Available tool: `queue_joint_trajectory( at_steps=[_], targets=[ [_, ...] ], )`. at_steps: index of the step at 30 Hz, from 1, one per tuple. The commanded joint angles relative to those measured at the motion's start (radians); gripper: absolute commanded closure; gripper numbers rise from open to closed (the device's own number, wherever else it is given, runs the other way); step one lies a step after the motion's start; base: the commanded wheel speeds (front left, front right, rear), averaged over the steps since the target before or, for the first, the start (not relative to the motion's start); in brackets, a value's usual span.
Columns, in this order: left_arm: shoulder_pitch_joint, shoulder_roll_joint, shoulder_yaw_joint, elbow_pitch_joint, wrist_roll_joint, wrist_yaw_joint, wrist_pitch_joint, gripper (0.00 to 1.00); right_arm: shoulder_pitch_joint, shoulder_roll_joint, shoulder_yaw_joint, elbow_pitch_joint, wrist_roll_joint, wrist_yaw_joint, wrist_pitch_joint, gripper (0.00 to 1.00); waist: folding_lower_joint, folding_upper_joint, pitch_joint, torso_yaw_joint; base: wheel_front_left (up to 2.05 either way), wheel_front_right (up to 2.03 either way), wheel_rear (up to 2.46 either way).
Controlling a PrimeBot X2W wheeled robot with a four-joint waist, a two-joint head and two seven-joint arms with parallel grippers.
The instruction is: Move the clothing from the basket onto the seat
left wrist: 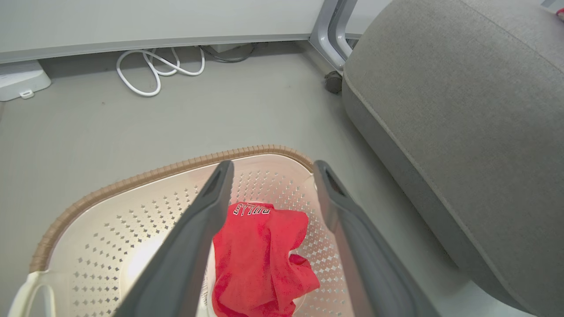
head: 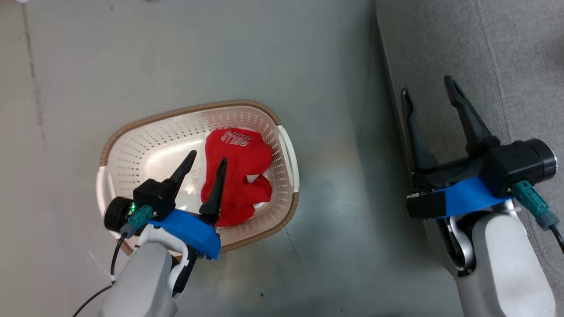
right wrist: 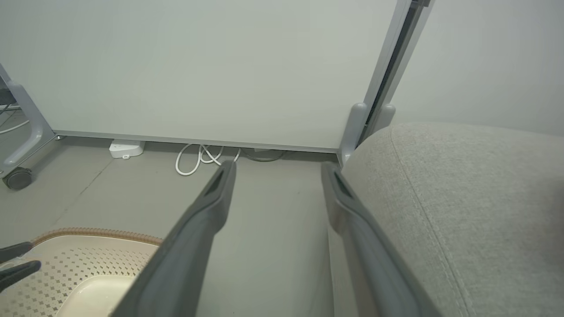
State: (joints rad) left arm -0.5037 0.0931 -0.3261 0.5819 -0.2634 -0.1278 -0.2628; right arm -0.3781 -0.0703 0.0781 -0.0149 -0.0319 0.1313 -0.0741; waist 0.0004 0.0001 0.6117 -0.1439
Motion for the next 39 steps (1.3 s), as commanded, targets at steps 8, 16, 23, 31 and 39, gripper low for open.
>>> queue_joint_trajectory(
  at_steps=[8,16,23,31,39],
  targets=[
    [-0.117,0.063,-0.074,0.145,-0.022,-0.002,-0.003,0.00,-0.109,0.019,0.063,0.041,0.025,-0.001,-0.055,0.00,-0.0004,-0.0001,0.188,-0.151,0.00,0.00,0.00],
    [-0.194,0.118,-0.083,0.291,-0.039,-0.002,-0.003,0.00,-0.156,0.021,0.116,0.086,0.075,-0.001,-0.106,0.00,-0.0004,-0.0001,0.276,-0.213,0.00,0.00,0.00],
    [-0.264,0.121,-0.068,0.411,-0.038,0.030,-0.002,0.00,-0.167,0.022,0.139,0.117,0.107,-0.001,-0.133,0.00,-0.0004,-0.0001,0.324,-0.234,0.00,0.00,0.00],
    [-0.337,0.094,-0.052,0.544,-0.064,0.067,0.032,1.00,-0.182,0.021,0.158,0.141,0.125,-0.001,-0.150,0.00,-0.0004,-0.0001,0.339,-0.235,0.00,0.00,0.00],
    [-0.362,0.079,-0.061,0.594,-0.077,0.048,0.013,1.00,-0.187,0.021,0.157,0.153,0.111,-0.001,-0.157,0.00,-0.0004,-0.0001,0.329,-0.228,0.00,0.00,0.00]
  ],
)
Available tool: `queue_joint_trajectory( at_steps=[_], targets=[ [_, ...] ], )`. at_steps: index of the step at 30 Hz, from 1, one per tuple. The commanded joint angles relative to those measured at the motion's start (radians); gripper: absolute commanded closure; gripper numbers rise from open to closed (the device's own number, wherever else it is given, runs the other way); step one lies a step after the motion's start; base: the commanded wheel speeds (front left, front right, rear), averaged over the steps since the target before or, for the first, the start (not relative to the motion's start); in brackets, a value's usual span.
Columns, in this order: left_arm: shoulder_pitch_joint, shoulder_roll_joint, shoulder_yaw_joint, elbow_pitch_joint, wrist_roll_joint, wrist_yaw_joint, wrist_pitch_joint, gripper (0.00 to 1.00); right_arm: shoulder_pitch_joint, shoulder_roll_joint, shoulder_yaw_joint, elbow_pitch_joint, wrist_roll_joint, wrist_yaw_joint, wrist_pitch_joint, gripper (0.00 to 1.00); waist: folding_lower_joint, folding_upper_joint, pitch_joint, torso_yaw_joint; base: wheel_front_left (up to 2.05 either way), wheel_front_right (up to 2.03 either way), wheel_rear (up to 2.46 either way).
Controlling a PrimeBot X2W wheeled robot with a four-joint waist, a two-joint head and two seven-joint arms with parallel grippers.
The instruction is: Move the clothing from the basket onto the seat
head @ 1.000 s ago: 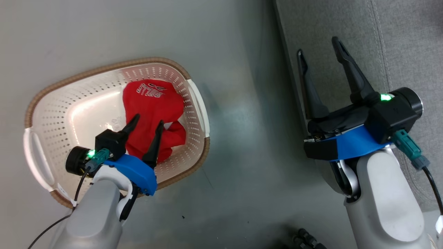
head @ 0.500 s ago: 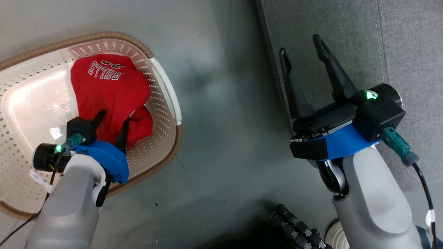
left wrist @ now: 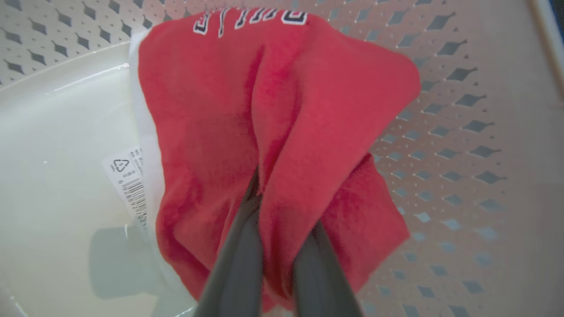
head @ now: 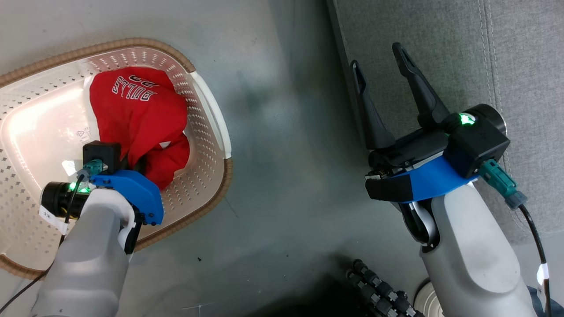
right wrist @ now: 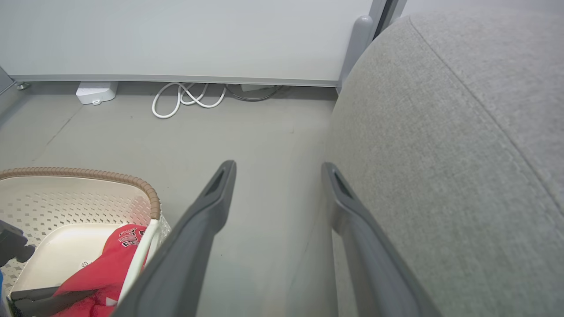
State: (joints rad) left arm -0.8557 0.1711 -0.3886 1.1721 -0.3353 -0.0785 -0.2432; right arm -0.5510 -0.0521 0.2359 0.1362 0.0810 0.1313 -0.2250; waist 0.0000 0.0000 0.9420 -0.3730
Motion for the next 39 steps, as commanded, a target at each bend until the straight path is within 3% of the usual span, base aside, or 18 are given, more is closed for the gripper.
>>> queue_joint_trajectory(
  at_steps=[1,10,16,23,32,34,39],
  targets=[
    [-0.011,0.000,0.000,0.008,-0.006,-0.003,-0.007,1.00,-0.015,0.003,-0.001,0.003,-0.002,-0.001,-0.006,0.00,0.0000,0.0000,-0.002,0.003,0.00,0.00,0.00],
    [-0.014,-0.016,-0.007,0.033,-0.015,-0.013,-0.017,1.00,-0.016,0.003,-0.004,0.023,-0.013,-0.001,0.000,0.00,0.0000,0.0000,-0.034,0.026,0.00,0.00,0.00],
    [-0.001,-0.056,-0.003,0.020,-0.031,-0.019,-0.022,1.00,0.003,0.002,-0.021,0.051,-0.037,-0.001,0.006,0.00,0.0000,0.0000,-0.121,0.078,0.00,0.00,0.00],
    [0.070,-0.104,-0.018,-0.046,-0.036,-0.030,-0.023,1.00,0.079,0.001,-0.055,0.094,-0.084,-0.001,0.031,0.00,0.0000,0.0000,-0.318,0.165,0.00,0.00,0.00],
    [0.185,-0.120,-0.097,-0.112,-0.033,-0.047,-0.023,1.00,0.203,0.001,-0.083,0.117,-0.098,-0.001,0.078,0.00,0.0000,0.0000,-0.616,0.260,0.00,0.00,0.00],
    [0.230,-0.121,-0.159,-0.153,-0.079,-0.051,-0.023,1.00,0.256,0.001,-0.089,0.123,-0.094,-0.001,0.094,0.00,0.0000,0.0000,-0.715,0.294,0.00,0.00,0.00],
    [0.258,-0.120,-0.296,-0.237,-0.179,-0.053,-0.015,1.00,0.340,0.001,-0.090,0.111,-0.086,-0.001,0.129,0.00,0.0000,0.0000,-0.834,0.345,0.00,0.00,0.00]
  ],
)
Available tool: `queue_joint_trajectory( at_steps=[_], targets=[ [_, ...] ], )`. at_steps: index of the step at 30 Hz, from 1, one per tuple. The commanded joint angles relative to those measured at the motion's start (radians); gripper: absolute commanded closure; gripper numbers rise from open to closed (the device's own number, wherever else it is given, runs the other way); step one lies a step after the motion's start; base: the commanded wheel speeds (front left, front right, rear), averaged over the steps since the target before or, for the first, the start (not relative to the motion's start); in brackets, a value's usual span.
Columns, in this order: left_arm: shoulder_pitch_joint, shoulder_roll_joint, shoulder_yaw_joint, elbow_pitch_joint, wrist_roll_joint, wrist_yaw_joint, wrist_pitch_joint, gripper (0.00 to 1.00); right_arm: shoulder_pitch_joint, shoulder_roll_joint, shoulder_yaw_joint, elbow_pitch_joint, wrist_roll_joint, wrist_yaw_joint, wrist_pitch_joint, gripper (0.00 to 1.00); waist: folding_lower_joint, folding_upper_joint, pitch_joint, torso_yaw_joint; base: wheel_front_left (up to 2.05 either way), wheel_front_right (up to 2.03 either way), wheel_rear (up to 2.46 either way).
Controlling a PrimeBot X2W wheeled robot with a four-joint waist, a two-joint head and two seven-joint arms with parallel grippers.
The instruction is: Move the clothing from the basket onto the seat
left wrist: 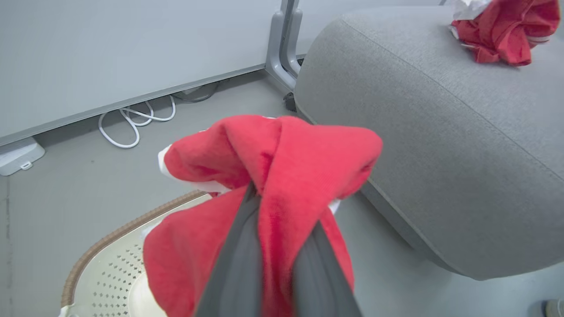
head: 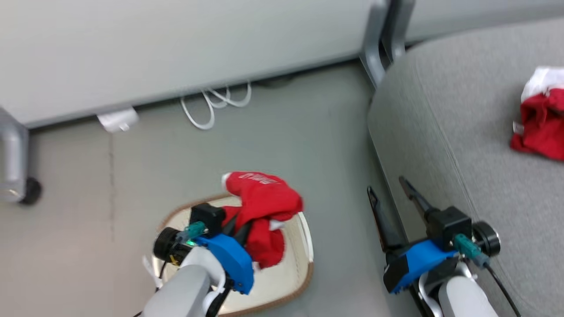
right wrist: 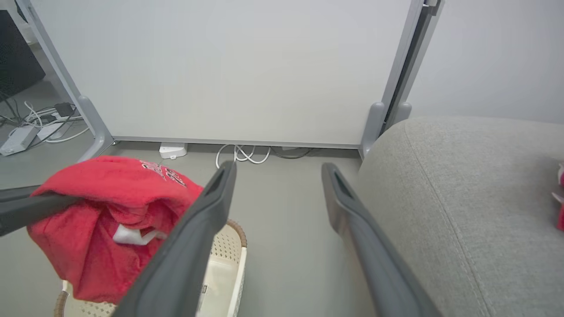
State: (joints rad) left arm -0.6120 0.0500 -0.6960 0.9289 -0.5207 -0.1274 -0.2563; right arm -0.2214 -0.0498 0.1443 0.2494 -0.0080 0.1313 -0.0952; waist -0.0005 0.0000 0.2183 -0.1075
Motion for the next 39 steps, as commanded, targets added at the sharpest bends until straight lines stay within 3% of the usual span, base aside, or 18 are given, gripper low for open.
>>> queue_joint_trajectory(
  at_steps=[1,7,19,27,39],
  targets=[
    [0.013,0.002,-0.017,-0.015,-0.019,-0.004,0.004,1.00,0.025,-0.001,-0.001,-0.004,0.003,-0.001,0.003,0.00,0.0005,0.0000,-0.130,0.090,0.00,0.00,0.00],
    [-0.035,0.002,-0.114,-0.102,-0.131,-0.004,0.020,1.00,0.090,-0.001,0.008,-0.031,0.021,-0.001,0.033,0.00,0.0005,0.0000,-0.204,0.134,0.00,0.00,0.00],
    [-0.174,0.001,-0.253,-0.217,-0.285,0.020,0.070,1.00,0.127,-0.001,0.025,-0.066,0.028,-0.001,0.068,0.00,0.0005,0.0000,-0.236,0.175,0.00,0.00,0.00],
    [-0.231,0.002,-0.331,-0.227,-0.365,0.056,0.061,1.00,0.136,-0.001,0.043,-0.071,0.036,-0.001,0.075,0.00,0.0005,0.0000,-0.241,0.173,0.00,0.00,0.00],
    [-0.249,0.001,-0.403,-0.201,-0.438,0.071,0.034,1.00,0.119,-0.001,0.097,-0.087,0.075,-0.001,0.073,0.00,0.0005,0.0000,-0.233,0.171,0.00,0.00,0.00]
  ],
)
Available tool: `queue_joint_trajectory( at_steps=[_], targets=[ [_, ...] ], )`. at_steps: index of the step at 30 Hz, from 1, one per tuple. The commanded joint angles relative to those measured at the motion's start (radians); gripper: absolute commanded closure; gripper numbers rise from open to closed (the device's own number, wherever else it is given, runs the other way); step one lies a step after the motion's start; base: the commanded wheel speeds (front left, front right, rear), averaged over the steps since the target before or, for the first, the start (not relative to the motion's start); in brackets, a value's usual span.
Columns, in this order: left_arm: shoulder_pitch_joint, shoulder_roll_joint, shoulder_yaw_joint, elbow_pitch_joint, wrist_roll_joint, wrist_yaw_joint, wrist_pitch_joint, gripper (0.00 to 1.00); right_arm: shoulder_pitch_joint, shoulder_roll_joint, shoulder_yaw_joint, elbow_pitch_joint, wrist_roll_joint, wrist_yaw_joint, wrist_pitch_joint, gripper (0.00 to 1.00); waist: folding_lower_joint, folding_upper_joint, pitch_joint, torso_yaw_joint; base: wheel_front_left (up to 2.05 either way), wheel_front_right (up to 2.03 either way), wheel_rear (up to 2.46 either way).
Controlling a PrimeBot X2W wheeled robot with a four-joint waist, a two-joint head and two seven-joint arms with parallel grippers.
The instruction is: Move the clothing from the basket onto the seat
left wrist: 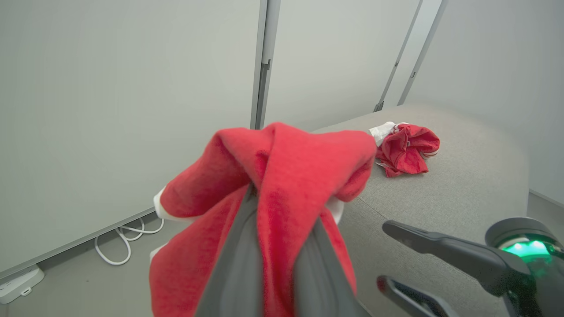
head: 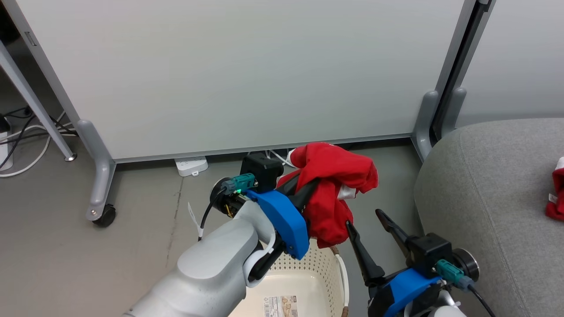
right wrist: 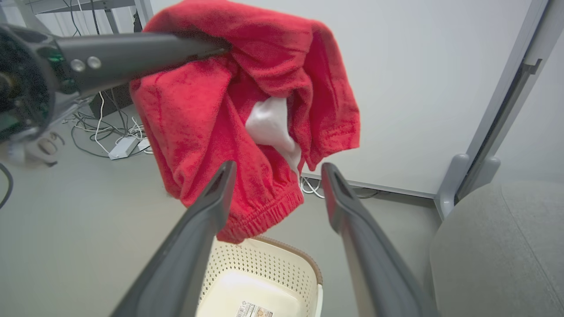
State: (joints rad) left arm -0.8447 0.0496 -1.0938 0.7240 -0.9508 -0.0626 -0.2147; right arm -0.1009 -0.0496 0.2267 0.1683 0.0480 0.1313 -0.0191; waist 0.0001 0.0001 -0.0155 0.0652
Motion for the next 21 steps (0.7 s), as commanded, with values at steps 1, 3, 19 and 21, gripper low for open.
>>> queue_joint_trajectory(
  at_steps=[1,3,19,21],
  targets=[
    [-0.019,0.002,-0.011,0.006,-0.012,0.006,-0.010,1.00,-0.008,-0.001,0.027,-0.006,0.023,-0.001,-0.001,0.00,-0.0001,-0.0001,0.001,-0.003,0.00,0.00,0.00],
    [-0.021,0.002,-0.023,0.012,-0.019,0.007,-0.013,1.00,-0.022,-0.001,0.051,-0.005,0.036,-0.001,0.003,0.00,-0.0001,-0.0001,0.000,-0.005,0.00,0.00,0.00],
    [-0.041,0.002,-0.083,0.026,-0.072,0.014,-0.036,1.00,-0.156,-0.010,0.176,0.111,0.051,-0.001,0.046,0.00,-0.0001,-0.0001,0.001,-0.009,0.00,0.00,0.00],
    [-0.043,0.002,-0.093,0.024,-0.079,0.014,-0.036,1.00,-0.184,-0.009,0.184,0.148,0.049,-0.001,0.050,0.00,-0.0001,-0.0001,0.002,-0.007,0.00,0.00,0.00]
  ],
)
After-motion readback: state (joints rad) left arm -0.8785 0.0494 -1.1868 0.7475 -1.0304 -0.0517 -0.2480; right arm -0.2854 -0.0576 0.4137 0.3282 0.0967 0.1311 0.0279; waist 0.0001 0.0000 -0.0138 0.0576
